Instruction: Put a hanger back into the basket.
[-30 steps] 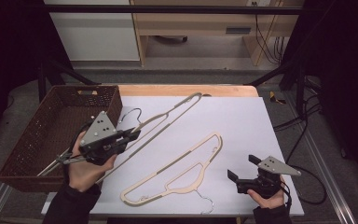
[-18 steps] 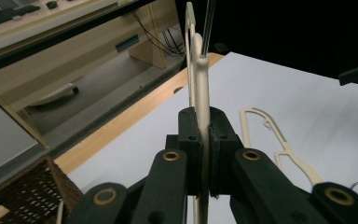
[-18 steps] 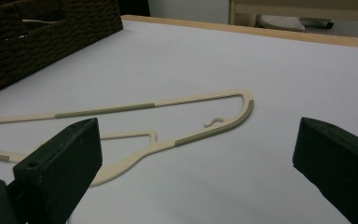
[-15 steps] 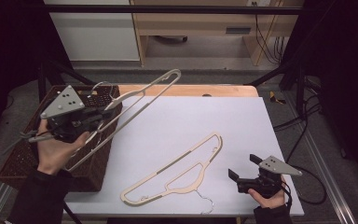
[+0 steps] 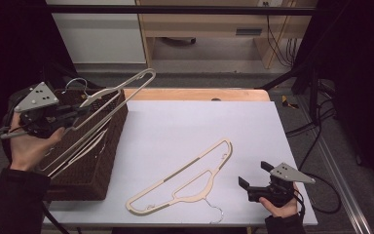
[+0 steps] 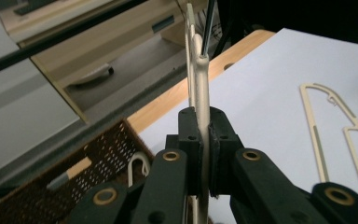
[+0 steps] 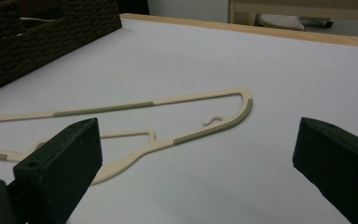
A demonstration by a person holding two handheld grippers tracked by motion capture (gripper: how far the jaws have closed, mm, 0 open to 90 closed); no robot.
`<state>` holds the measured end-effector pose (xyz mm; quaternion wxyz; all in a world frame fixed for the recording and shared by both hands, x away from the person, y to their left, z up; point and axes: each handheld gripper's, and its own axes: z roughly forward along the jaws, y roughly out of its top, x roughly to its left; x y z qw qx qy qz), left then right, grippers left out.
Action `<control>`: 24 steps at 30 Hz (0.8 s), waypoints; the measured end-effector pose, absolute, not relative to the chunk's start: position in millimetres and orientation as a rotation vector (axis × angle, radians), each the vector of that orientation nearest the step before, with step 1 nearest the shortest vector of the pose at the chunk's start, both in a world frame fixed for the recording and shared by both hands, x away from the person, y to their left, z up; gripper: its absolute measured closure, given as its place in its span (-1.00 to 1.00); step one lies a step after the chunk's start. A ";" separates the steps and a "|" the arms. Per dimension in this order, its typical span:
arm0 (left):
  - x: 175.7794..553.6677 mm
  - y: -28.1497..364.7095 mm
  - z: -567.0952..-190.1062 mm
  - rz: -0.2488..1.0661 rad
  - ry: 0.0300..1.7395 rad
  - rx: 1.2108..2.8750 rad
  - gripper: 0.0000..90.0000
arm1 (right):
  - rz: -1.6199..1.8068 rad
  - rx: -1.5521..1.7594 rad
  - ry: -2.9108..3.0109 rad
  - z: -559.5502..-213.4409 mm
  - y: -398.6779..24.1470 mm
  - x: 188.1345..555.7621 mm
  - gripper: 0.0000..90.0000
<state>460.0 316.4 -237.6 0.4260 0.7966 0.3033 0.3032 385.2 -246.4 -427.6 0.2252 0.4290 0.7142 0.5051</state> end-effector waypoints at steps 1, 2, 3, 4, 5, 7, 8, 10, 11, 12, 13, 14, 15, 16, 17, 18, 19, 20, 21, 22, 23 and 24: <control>461.1 320.7 -239.6 0.754 0.767 1.992 0.91 | 1.392 1.179 1.973 -427.8 -246.8 385.4 -0.96; 461.7 324.5 -241.5 0.753 0.776 1.997 0.91 | 1.391 1.184 1.970 -428.0 -246.5 385.5 -0.96; 462.6 329.3 -243.6 0.755 0.776 2.010 0.91 | 1.392 1.185 1.970 -428.2 -246.5 385.7 -0.96; 463.2 331.4 -245.4 0.751 0.784 2.004 0.91 | 1.392 1.186 1.971 -428.4 -246.3 385.8 -0.96; 464.3 335.0 -247.1 0.752 0.791 2.009 0.91 | 1.389 1.186 1.973 -428.6 -246.1 385.8 -0.96; 467.1 342.1 -250.4 0.760 0.801 2.021 0.91 | 1.387 1.183 1.974 -428.7 -246.0 386.0 -0.96; 468.4 346.1 -251.5 0.763 0.807 2.033 0.91 | 1.387 1.184 1.974 -428.7 -246.0 385.9 -0.96; 471.1 353.5 -254.3 0.775 0.816 2.044 0.91 | 1.390 1.186 1.973 -428.5 -246.2 385.7 -0.95; 472.8 358.0 -256.3 0.781 0.821 2.045 0.91 | 1.390 1.186 1.971 -428.5 -246.3 385.8 -0.95; 473.8 360.2 -257.8 0.781 0.831 2.040 0.91 | 1.391 1.185 1.970 -428.5 -246.5 385.9 -0.95; 475.5 364.8 -259.7 0.794 0.839 2.048 0.91 | 1.391 1.185 1.970 -428.5 -246.6 386.0 -0.95; 476.6 367.1 -261.3 0.798 0.848 2.045 0.91 | 1.392 1.186 1.969 -428.5 -246.7 386.0 -0.95; 478.2 371.1 -264.1 0.814 0.865 2.039 0.91 | 1.391 1.186 1.969 -428.5 -246.8 386.0 -0.95; 479.1 373.8 -265.7 0.820 0.875 2.039 0.91 | 1.391 1.186 1.969 -428.6 -246.8 386.1 -0.95; 480.5 377.7 -268.0 0.824 0.886 2.038 0.91 | 1.387 1.184 1.969 -428.7 -247.0 386.2 -0.95; 482.6 381.0 -270.5 0.834 0.889 2.021 0.91 | 1.387 1.184 1.970 -428.7 -247.0 386.2 -0.95; 483.4 384.4 -272.7 0.836 0.895 2.019 0.91 | 1.388 1.184 1.970 -428.8 -247.0 386.3 -0.95; 484.2 387.7 -274.8 0.839 0.897 2.023 0.91 | 1.386 1.186 1.970 -428.8 -247.0 386.2 -0.95; 484.8 390.1 -277.2 0.844 0.903 2.022 0.91 | 1.387 1.187 1.971 -428.9 -247.1 386.3 -0.95; 484.7 392.6 -279.2 0.842 0.922 2.030 0.91 | 1.385 1.188 1.972 -429.0 -247.0 386.3 -0.95; 485.2 394.9 -281.3 0.842 0.929 2.033 0.91 | 1.383 1.187 1.975 -429.1 -247.2 386.2 -0.95; 485.6 397.2 -283.2 0.843 0.936 2.042 0.91 | 1.379 1.178 1.974 -429.2 -247.6 386.5 -0.95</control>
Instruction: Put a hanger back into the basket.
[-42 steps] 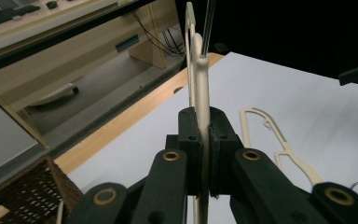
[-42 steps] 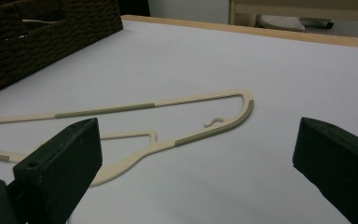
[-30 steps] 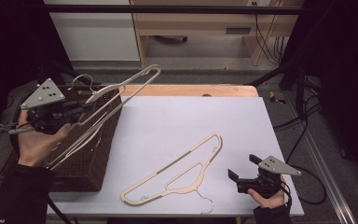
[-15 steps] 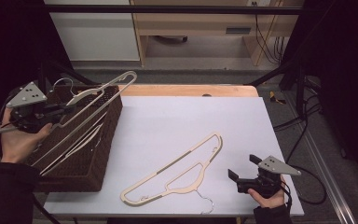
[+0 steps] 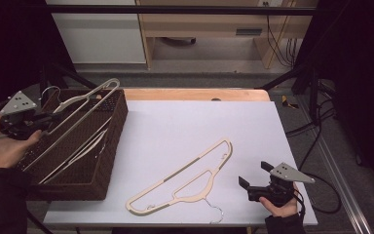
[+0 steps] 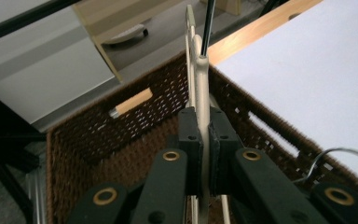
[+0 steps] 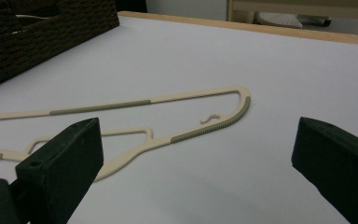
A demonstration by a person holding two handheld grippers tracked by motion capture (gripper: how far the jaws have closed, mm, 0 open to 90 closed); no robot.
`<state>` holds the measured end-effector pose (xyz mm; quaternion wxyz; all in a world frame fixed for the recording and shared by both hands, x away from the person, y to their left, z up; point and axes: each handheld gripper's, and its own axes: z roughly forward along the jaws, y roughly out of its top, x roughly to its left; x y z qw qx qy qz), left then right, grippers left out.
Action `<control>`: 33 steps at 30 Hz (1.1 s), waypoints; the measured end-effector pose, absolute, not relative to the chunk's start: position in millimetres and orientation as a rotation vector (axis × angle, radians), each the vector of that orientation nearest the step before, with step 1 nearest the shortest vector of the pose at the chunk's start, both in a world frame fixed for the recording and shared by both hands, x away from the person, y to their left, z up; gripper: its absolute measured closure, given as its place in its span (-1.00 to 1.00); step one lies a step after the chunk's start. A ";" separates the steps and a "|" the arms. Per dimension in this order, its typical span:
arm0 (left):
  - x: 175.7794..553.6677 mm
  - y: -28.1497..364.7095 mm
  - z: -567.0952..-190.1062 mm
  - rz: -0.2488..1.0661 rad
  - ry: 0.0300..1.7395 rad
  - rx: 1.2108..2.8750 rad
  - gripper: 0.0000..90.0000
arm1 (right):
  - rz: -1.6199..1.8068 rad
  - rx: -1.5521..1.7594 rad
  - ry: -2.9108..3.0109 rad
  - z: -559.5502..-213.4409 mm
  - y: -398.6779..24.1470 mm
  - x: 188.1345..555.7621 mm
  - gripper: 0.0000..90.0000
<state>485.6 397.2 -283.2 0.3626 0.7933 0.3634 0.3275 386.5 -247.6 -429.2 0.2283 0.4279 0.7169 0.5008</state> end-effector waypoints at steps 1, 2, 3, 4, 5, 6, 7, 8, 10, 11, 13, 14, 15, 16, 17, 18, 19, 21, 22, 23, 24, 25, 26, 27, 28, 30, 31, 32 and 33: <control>486.1 399.0 -285.2 0.842 0.940 2.048 0.91 | 1.379 1.178 1.974 -429.2 -247.6 386.5 -0.95; 486.5 400.3 -287.5 0.842 0.945 2.048 0.91 | 1.379 1.179 1.974 -429.2 -247.7 386.5 -0.94; 486.7 401.5 -289.4 0.843 0.946 2.057 0.91 | 1.380 1.181 1.973 -429.3 -247.8 386.6 -0.94; 486.9 402.3 -291.2 0.845 0.944 2.069 0.91 | 1.380 1.181 1.973 -429.3 -247.8 386.6 -0.94; 487.2 402.6 -293.3 0.848 0.945 2.080 0.91 | 1.381 1.181 1.972 -429.3 -247.9 386.6 -0.94; 487.4 402.8 -295.5 0.849 0.946 2.094 0.91 | 1.379 1.182 1.973 -429.3 -247.9 386.6 -0.94; 487.9 402.7 -298.6 0.855 0.951 2.106 0.91 | 1.379 1.182 1.972 -429.4 -247.9 386.6 -0.94; 488.4 403.0 -301.1 0.859 0.953 2.122 0.91 | 1.379 1.181 1.972 -429.4 -247.9 386.7 -0.94; 489.0 402.9 -306.8 0.860 0.962 2.129 0.91 | 1.381 1.180 1.971 -429.4 -248.0 386.6 -0.94; 489.2 403.2 -310.2 0.856 0.968 2.131 0.91 | 1.380 1.181 1.970 -429.3 -248.0 386.5 -0.94; 489.5 403.8 -319.1 0.845 0.976 2.143 0.91 | 1.381 1.182 1.970 -429.3 -248.1 386.5 -0.94; 489.8 403.7 -322.6 0.847 0.980 2.147 0.91 | 1.381 1.182 1.969 -429.3 -248.1 386.5 -0.94; 490.1 403.4 -327.1 0.845 0.984 2.151 0.91 | 1.380 1.183 1.970 -429.3 -248.1 386.5 -0.94; 490.4 403.0 -331.3 0.846 0.990 2.162 0.91 | 1.380 1.182 1.970 -429.4 -248.0 386.5 -0.94; 490.8 402.6 -335.6 0.846 0.994 2.168 0.91 | 1.380 1.180 1.971 -429.5 -247.9 386.6 -0.94; 491.1 402.2 -339.4 0.851 0.991 2.166 0.91 | 1.379 1.180 1.972 -429.5 -247.9 386.6 -0.94; 491.5 401.4 -342.0 0.843 0.987 2.171 0.91 | 1.376 1.178 1.974 -429.5 -248.1 386.6 -0.94; 492.6 397.2 -347.5 0.839 0.985 2.180 0.90 | 1.379 1.180 1.972 -429.5 -247.8 386.5 -0.94; 493.3 394.8 -350.7 0.844 0.982 2.193 0.90 | 1.378 1.180 1.972 -429.5 -247.8 386.5 -0.94; 493.8 393.3 -353.3 0.843 0.983 2.204 0.90 | 1.378 1.181 1.972 -429.5 -247.8 386.5 -0.94; 494.0 393.6 -355.7 0.835 0.986 2.203 0.90 | 1.379 1.181 1.971 -429.4 -247.8 386.3 -0.94; 493.4 395.2 -357.4 0.830 0.990 2.190 0.90 | 1.379 1.180 1.972 -429.3 -247.9 386.2 -0.94; 493.0 396.6 -358.9 0.824 1.000 2.163 0.90 | 1.380 1.180 1.969 -429.3 -248.0 386.3 -0.94; 492.9 397.7 -359.6 0.818 1.012 2.167 0.90 | 1.377 1.181 1.968 -429.3 -248.2 386.3 -0.94; 492.8 398.7 -360.7 0.808 1.018 2.177 0.90 | 1.378 1.182 1.968 -429.3 -248.3 386.3 -0.94; 492.2 399.3 -362.6 0.795 1.023 2.176 0.89 | 1.380 1.181 1.971 -429.4 -247.9 386.3 -0.94; 491.9 398.5 -362.4 0.792 1.020 2.183 0.89 | 1.379 1.180 1.972 -429.4 -247.8 386.3 -0.94; 491.6 397.2 -362.3 0.788 1.015 2.198 0.88 | 1.377 1.178 1.972 -429.5 -247.8 386.4 -0.94; 491.2 395.6 -362.2 0.786 1.012 2.205 0.88 | 1.375 1.178 1.972 -429.6 -247.8 386.4 -0.94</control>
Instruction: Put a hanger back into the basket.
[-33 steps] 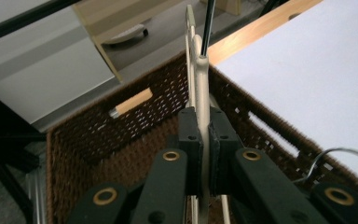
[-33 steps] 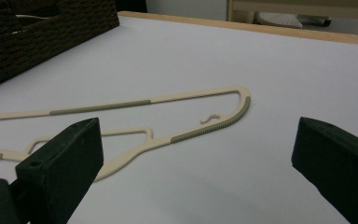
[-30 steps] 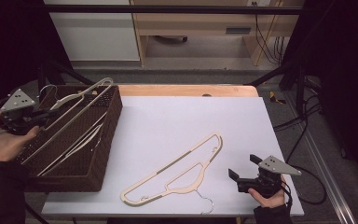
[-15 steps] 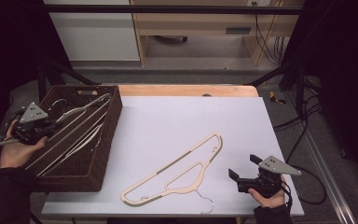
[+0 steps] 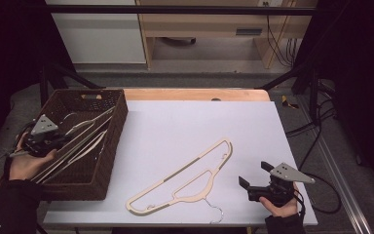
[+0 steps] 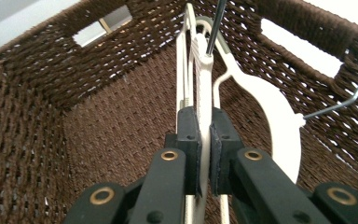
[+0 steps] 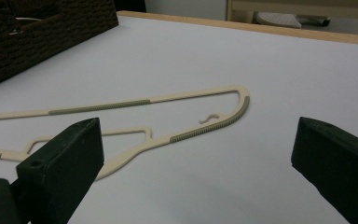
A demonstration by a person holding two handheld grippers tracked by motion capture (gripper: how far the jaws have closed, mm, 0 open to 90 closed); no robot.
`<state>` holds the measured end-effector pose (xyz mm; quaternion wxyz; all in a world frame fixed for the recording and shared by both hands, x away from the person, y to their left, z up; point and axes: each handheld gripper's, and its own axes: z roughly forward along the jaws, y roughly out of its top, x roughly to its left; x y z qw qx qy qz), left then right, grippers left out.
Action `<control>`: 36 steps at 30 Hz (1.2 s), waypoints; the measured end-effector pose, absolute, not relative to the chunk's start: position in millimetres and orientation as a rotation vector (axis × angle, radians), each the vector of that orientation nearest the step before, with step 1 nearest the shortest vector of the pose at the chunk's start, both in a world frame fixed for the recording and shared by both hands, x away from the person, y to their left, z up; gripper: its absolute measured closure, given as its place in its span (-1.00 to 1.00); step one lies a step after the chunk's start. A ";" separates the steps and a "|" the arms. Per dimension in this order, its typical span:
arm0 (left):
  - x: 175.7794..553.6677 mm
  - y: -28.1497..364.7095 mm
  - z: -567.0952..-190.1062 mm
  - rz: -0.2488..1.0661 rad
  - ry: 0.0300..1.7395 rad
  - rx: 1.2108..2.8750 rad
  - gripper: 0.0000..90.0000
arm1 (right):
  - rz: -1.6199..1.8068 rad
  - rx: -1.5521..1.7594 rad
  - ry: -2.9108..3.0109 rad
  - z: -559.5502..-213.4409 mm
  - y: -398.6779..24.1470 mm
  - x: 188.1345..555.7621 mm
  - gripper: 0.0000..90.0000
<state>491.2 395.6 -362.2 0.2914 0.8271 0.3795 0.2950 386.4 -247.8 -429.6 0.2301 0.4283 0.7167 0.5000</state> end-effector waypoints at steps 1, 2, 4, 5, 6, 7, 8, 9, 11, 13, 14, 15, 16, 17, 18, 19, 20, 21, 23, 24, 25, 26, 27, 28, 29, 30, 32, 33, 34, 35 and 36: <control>490.9 394.7 -362.1 0.785 1.006 2.219 0.88 | 1.375 1.180 1.973 -429.5 -247.7 386.3 -0.94; 490.2 393.4 -362.2 0.773 1.003 2.227 0.87 | 1.375 1.180 1.974 -429.5 -247.7 386.2 -0.94; 489.9 392.6 -362.2 0.753 0.995 2.247 0.85 | 1.379 1.179 1.969 -429.4 -247.9 386.3 -0.94; 489.6 391.7 -362.5 0.737 0.995 2.254 0.84 | 1.380 1.180 1.969 -429.4 -247.9 386.2 -0.94; 490.1 390.8 -363.0 0.710 0.998 2.252 0.83 | 1.380 1.180 1.969 -429.4 -247.9 386.1 -0.94; 490.2 389.3 -363.7 0.689 1.001 2.256 0.81 | 1.379 1.178 1.970 -429.4 -247.8 386.1 -0.94; 490.3 387.8 -364.5 0.659 1.007 2.275 0.79 | 1.379 1.178 1.971 -429.3 -247.7 386.0 -0.94; 490.3 386.3 -365.4 0.641 1.019 2.274 0.77 | 1.379 1.177 1.971 -429.3 -247.7 386.1 -0.94; 490.3 385.2 -365.1 0.628 1.037 2.284 0.75 | 1.380 1.179 1.970 -429.2 -247.7 386.1 -0.94; 491.1 385.0 -365.2 0.601 1.058 2.295 0.73 | 1.377 1.176 1.970 -429.3 -247.8 386.1 -0.94; 491.7 384.4 -366.6 0.588 1.082 2.285 0.71 | 1.377 1.176 1.971 -429.2 -247.7 386.0 -0.94; 492.1 384.5 -367.5 0.557 1.096 2.302 0.67 | 1.377 1.176 1.970 -429.1 -247.7 385.9 -0.94; 492.6 384.6 -369.7 0.519 1.108 2.316 0.63 | 1.377 1.169 1.973 -429.0 -248.3 386.0 -0.94; 492.2 384.3 -371.1 0.522 1.112 2.323 0.54 | 1.382 1.174 1.972 -428.9 -248.1 385.7 -0.94; 491.2 384.2 -371.6 0.539 1.121 2.322 0.54 | 1.381 1.177 1.969 -428.9 -247.9 385.9 -0.94; 490.5 385.1 -370.8 0.534 1.127 2.315 0.53 | 1.383 1.175 1.971 -428.9 -248.0 385.8 -0.94; 489.8 386.0 -370.8 0.524 1.129 2.300 0.50 | 1.382 1.171 1.973 -429.0 -248.1 386.0 -0.93; 489.2 386.4 -370.8 0.516 1.135 2.291 0.48 | 1.378 1.178 1.970 -429.1 -247.7 386.0 -0.93; 487.5 386.0 -370.3 0.507 1.146 2.298 0.39 | 1.377 1.176 1.972 -429.2 -247.2 386.0 -0.93; 486.0 385.6 -369.0 0.531 1.148 2.301 0.40 | 1.376 1.174 1.974 -429.1 -247.2 386.0 -0.93; 484.6 385.2 -368.5 0.553 1.146 2.295 0.43 | 1.379 1.175 1.974 -429.0 -247.1 385.8 -0.93; 483.2 384.7 -368.1 0.577 1.143 2.298 0.49 | 1.381 1.177 1.972 -428.9 -247.1 385.8 -0.93; 482.3 384.5 -367.7 0.596 1.148 2.302 0.61 | 1.382 1.174 1.971 -428.9 -247.3 386.0 -0.93; 481.9 384.4 -367.8 0.615 1.148 2.301 0.69 | 1.381 1.175 1.971 -428.9 -247.3 386.0 -0.93; 481.4 383.9 -368.2 0.647 1.143 2.298 0.72 | 1.380 1.176 1.972 -428.8 -247.3 385.8 -0.93; 480.5 383.3 -367.8 0.688 1.125 2.302 0.75 | 1.379 1.175 1.973 -428.9 -247.2 385.7 -0.93; 478.3 381.7 -364.4 0.802 1.093 2.324 0.84 | 1.380 1.176 1.973 -428.9 -247.1 385.9 -0.93; 477.6 382.3 -362.2 0.849 1.071 2.330 0.88 | 1.376 1.174 1.973 -429.1 -247.2 386.1 -0.93; 477.0 383.3 -360.2 0.879 1.060 2.313 0.91 | 1.375 1.173 1.974 -429.2 -247.1 386.1 -0.93; 476.3 385.2 -358.0 0.892 1.033 2.293 0.91 | 1.375 1.173 1.974 -429.3 -247.1 386.1 -0.93; 475.5 386.7 -356.2 0.915 1.003 2.276 0.92 | 1.376 1.173 1.975 -429.2 -247.0 386.0 -0.93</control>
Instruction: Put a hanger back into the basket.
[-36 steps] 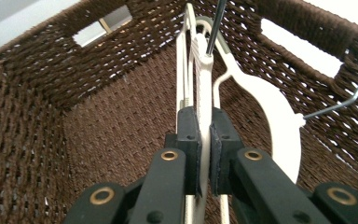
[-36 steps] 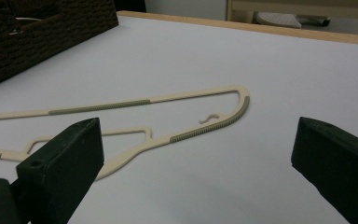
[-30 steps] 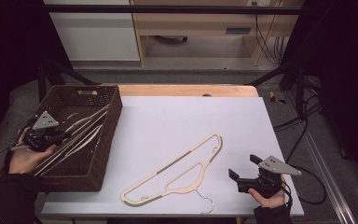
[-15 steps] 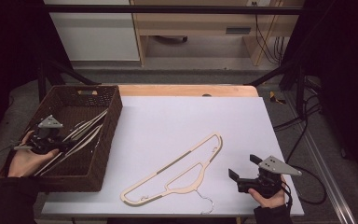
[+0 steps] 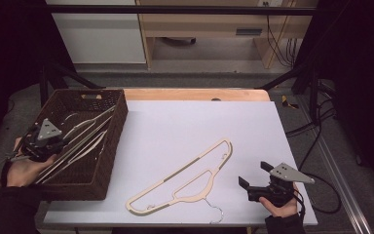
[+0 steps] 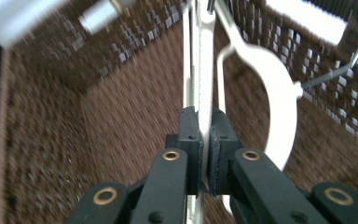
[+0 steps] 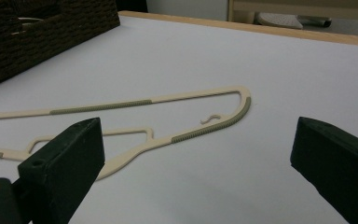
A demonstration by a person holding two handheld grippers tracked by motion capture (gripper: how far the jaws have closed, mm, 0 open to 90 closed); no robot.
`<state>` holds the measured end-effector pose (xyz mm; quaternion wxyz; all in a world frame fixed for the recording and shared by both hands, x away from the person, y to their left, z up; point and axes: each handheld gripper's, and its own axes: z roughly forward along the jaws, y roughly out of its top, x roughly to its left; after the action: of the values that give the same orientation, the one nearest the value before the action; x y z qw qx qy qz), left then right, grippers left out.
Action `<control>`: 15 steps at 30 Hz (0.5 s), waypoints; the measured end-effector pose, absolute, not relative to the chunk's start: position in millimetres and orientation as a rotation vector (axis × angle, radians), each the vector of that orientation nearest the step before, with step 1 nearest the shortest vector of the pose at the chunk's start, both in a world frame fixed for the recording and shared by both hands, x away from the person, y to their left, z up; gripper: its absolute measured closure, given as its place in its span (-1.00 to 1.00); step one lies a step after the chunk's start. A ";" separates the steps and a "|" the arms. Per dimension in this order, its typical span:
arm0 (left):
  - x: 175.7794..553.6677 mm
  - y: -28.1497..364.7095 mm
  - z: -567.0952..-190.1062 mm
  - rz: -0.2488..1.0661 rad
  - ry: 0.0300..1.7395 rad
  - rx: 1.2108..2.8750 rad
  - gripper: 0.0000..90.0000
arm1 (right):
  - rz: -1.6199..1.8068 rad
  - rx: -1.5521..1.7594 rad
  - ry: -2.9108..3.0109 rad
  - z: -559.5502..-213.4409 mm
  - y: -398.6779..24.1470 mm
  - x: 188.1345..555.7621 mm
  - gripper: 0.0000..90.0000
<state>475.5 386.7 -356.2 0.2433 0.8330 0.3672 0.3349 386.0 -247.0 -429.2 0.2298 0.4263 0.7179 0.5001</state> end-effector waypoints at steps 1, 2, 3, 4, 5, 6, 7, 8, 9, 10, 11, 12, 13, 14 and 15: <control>474.9 386.6 -355.8 0.937 0.994 2.280 0.92 | 1.376 1.172 1.974 -429.2 -247.1 386.1 -0.93; 474.7 386.1 -357.5 0.972 0.975 2.259 0.92 | 1.377 1.173 1.973 -429.2 -247.2 386.1 -0.93; 474.6 386.4 -357.9 0.996 0.965 2.274 0.92 | 1.376 1.172 1.973 -429.2 -247.2 386.0 -0.93; 475.3 386.1 -361.8 1.017 0.949 2.269 0.92 | 1.377 1.172 1.973 -429.2 -247.2 386.0 -0.93; 475.8 386.9 -363.5 1.030 0.933 2.286 0.92 | 1.380 1.172 1.974 -429.1 -247.1 385.8 -0.93; 476.4 387.7 -367.0 1.043 0.926 2.284 0.92 | 1.380 1.173 1.973 -429.0 -247.1 385.7 -0.93; 477.8 390.0 -369.4 1.044 0.903 2.293 0.92 | 1.380 1.173 1.973 -428.9 -247.2 385.7 -0.93; 478.2 392.5 -372.8 1.037 0.915 2.288 0.92 | 1.382 1.173 1.973 -429.0 -247.3 385.7 -0.93; 478.6 395.6 -374.4 1.021 0.914 2.304 0.92 | 1.382 1.171 1.972 -429.0 -247.4 385.9 -0.93; 478.3 397.6 -377.0 0.996 0.948 2.307 0.92 | 1.381 1.175 1.971 -429.0 -247.2 385.9 -0.93; 478.9 399.4 -378.6 0.974 0.958 2.324 0.92 | 1.377 1.171 1.974 -429.2 -247.3 386.0 -0.93; 480.3 400.7 -381.7 0.936 0.977 2.346 0.92 | 1.377 1.170 1.977 -429.3 -247.1 386.0 -0.93; 481.0 400.9 -383.7 0.925 0.979 2.353 0.91 | 1.375 1.167 1.979 -429.4 -247.0 386.0 -0.93; 482.3 398.6 -385.1 0.894 1.003 2.340 0.91 | 1.377 1.169 1.978 -429.4 -246.8 386.0 -0.93; 483.4 396.7 -384.5 0.857 1.010 2.353 0.89 | 1.375 1.170 1.978 -429.3 -246.8 385.9 -0.93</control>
<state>483.4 396.7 -384.5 0.2191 0.8502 0.3650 0.3096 385.9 -246.8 -429.3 0.2297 0.4254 0.7187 0.4998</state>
